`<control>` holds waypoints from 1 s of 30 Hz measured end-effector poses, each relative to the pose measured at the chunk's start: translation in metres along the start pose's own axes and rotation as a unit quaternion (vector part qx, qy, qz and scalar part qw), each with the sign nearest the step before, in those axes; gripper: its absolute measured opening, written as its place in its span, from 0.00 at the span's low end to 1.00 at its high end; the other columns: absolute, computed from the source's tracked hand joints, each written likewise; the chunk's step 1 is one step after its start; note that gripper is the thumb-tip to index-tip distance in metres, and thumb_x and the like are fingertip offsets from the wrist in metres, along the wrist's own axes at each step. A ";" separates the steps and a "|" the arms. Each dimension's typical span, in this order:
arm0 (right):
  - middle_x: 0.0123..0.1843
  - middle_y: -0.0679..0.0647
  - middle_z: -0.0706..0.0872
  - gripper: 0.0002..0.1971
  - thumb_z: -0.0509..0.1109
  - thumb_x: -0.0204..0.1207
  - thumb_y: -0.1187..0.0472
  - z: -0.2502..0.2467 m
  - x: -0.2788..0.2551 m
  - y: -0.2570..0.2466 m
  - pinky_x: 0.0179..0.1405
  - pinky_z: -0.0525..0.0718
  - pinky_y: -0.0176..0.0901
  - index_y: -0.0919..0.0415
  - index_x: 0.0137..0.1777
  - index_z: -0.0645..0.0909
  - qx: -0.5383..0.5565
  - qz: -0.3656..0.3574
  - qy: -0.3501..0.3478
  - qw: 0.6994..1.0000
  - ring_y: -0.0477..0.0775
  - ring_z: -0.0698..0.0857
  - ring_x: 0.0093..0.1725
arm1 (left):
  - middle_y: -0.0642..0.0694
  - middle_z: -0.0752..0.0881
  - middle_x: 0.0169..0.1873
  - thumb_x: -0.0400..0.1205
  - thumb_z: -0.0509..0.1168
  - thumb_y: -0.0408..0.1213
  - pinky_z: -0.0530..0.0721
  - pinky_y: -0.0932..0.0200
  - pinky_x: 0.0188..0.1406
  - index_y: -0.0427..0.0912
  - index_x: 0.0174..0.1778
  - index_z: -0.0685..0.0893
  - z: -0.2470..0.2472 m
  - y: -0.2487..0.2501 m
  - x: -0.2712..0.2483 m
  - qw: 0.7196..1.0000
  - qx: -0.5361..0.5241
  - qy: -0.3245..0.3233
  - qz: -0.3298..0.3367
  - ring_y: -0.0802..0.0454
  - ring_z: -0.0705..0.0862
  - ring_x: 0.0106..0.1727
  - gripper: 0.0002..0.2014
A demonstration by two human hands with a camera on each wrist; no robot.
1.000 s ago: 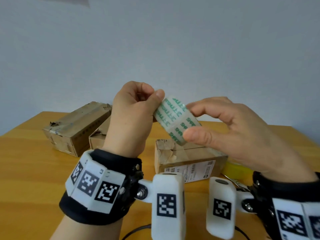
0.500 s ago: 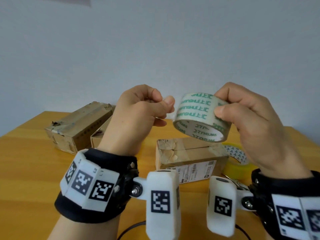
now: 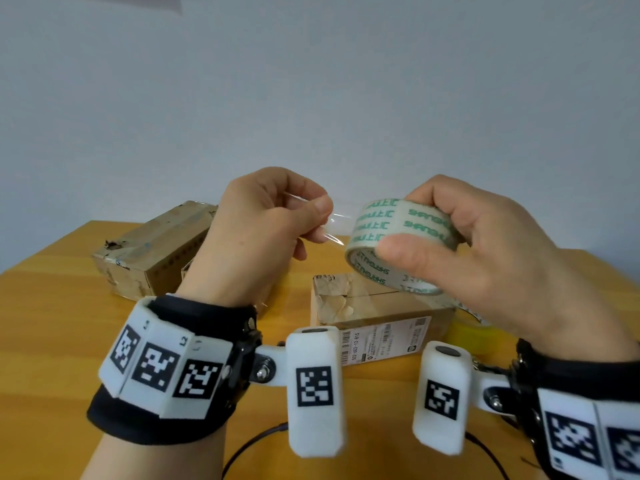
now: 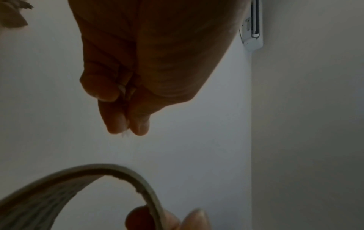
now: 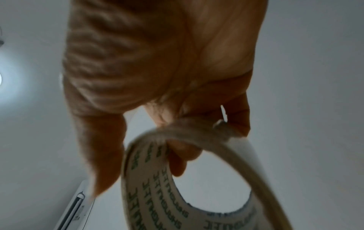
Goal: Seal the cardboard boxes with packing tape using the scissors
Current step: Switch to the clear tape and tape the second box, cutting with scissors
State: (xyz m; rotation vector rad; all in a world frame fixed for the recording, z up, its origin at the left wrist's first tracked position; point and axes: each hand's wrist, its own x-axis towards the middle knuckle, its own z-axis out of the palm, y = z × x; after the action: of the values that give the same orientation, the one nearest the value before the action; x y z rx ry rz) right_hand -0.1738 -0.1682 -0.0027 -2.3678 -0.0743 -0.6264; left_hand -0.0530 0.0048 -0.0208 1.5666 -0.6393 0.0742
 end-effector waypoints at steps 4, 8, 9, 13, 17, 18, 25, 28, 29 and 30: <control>0.50 0.37 0.83 0.25 0.81 0.64 0.39 0.005 0.001 0.001 0.37 0.80 0.27 0.33 0.55 0.70 -0.093 0.028 -0.050 0.994 0.29 0.81 0.50 | 0.44 0.87 0.28 0.81 0.70 0.31 0.78 0.65 0.24 0.37 0.43 0.86 -0.007 0.001 -0.001 1.000 -0.005 0.021 0.003 0.58 0.83 0.25 0.03; 0.56 0.39 0.77 0.24 0.73 0.74 0.67 0.013 0.011 0.012 0.49 0.79 0.26 0.37 0.58 0.70 -0.113 -0.047 0.076 0.990 0.32 0.77 0.56 | 0.43 0.86 0.29 0.83 0.68 0.29 0.79 0.65 0.25 0.35 0.44 0.84 -0.008 0.005 -0.005 0.997 -0.062 0.036 -0.008 0.56 0.85 0.27 0.02; 0.58 0.40 0.78 0.25 0.72 0.75 0.69 0.015 0.013 0.016 0.53 0.83 0.33 0.38 0.60 0.71 -0.088 -0.040 0.087 0.991 0.33 0.78 0.58 | 0.43 0.87 0.30 0.83 0.67 0.28 0.80 0.64 0.26 0.36 0.44 0.84 -0.009 0.004 -0.007 0.996 -0.081 0.034 -0.018 0.55 0.86 0.30 0.03; 0.55 0.40 0.84 0.23 0.70 0.80 0.67 0.025 0.019 0.027 0.46 0.90 0.44 0.36 0.62 0.74 0.024 0.019 0.127 0.991 0.39 0.85 0.55 | 0.43 0.86 0.32 0.84 0.64 0.26 0.80 0.62 0.27 0.37 0.43 0.83 -0.004 -0.012 -0.012 0.990 -0.114 0.029 -0.084 0.54 0.86 0.32 0.06; 0.47 0.37 0.86 0.16 0.76 0.78 0.63 0.031 0.021 0.029 0.37 0.77 0.21 0.42 0.58 0.80 0.002 0.033 0.139 0.990 0.32 0.84 0.47 | 0.46 0.85 0.29 0.83 0.64 0.25 0.78 0.62 0.26 0.39 0.41 0.82 -0.005 -0.032 -0.015 0.984 -0.109 0.046 -0.131 0.55 0.83 0.30 0.07; 0.46 0.37 0.87 0.14 0.78 0.76 0.61 0.030 0.020 0.028 0.37 0.77 0.20 0.43 0.56 0.81 0.019 0.045 0.124 0.991 0.30 0.84 0.44 | 0.46 0.85 0.28 0.83 0.65 0.26 0.78 0.62 0.25 0.39 0.41 0.83 -0.006 -0.036 -0.014 0.984 -0.104 0.043 -0.140 0.55 0.82 0.29 0.07; 0.40 0.47 0.91 0.24 0.85 0.58 0.41 0.015 0.011 0.015 0.38 0.91 0.55 0.49 0.48 0.80 0.047 0.119 -0.024 0.992 0.43 0.91 0.34 | 0.47 0.85 0.27 0.81 0.68 0.23 0.77 0.65 0.24 0.37 0.42 0.85 -0.005 -0.044 0.004 0.986 -0.065 -0.015 -0.154 0.57 0.81 0.26 0.06; 0.38 0.50 0.92 0.44 0.80 0.38 0.19 0.011 0.010 0.015 0.43 0.90 0.66 0.51 0.48 0.82 0.045 0.167 -0.055 0.983 0.52 0.91 0.37 | 0.49 0.87 0.28 0.80 0.70 0.27 0.79 0.65 0.27 0.38 0.42 0.86 -0.002 -0.048 0.016 0.986 -0.007 -0.073 -0.150 0.59 0.83 0.28 0.03; 0.37 0.49 0.92 0.48 0.76 0.34 0.15 0.010 0.009 0.015 0.42 0.90 0.66 0.51 0.47 0.82 0.043 0.173 -0.059 0.982 0.52 0.91 0.37 | 0.50 0.87 0.28 0.80 0.71 0.28 0.79 0.65 0.28 0.39 0.43 0.87 -0.001 -0.049 0.020 0.984 0.008 -0.092 -0.152 0.59 0.83 0.29 0.03; 0.34 0.47 0.91 0.50 0.72 0.34 0.12 0.010 0.008 0.015 0.38 0.88 0.62 0.52 0.47 0.82 0.039 0.173 -0.061 0.982 0.48 0.89 0.34 | 0.52 0.87 0.27 0.80 0.71 0.28 0.79 0.65 0.28 0.39 0.43 0.87 0.001 -0.050 0.025 0.982 0.017 -0.107 -0.155 0.59 0.83 0.29 0.02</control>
State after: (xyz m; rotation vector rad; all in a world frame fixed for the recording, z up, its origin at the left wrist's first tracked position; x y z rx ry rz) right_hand -0.1593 -0.1744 -0.0141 -2.2662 0.2491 -0.3052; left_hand -0.0109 -0.0061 -0.0555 1.7037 -0.5559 -0.3219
